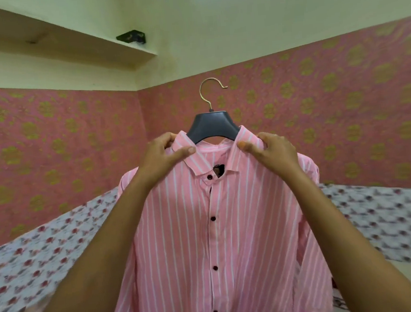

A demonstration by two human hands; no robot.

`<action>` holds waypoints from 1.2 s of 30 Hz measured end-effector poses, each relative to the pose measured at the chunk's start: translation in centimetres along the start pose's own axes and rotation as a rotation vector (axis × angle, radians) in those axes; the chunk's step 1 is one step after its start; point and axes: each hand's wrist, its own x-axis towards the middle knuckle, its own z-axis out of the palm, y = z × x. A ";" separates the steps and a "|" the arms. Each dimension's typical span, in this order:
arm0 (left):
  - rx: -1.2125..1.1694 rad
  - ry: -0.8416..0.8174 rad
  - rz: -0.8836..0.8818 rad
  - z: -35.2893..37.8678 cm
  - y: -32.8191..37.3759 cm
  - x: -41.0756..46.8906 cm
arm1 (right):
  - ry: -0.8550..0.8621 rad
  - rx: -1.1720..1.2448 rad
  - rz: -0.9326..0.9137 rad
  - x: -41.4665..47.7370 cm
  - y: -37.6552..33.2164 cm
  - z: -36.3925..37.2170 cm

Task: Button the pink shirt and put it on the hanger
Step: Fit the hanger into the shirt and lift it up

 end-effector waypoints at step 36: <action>-0.594 -0.231 0.399 63.5 33.9 12.2 | 0.324 -0.416 0.351 -5.7 48.9 -45.0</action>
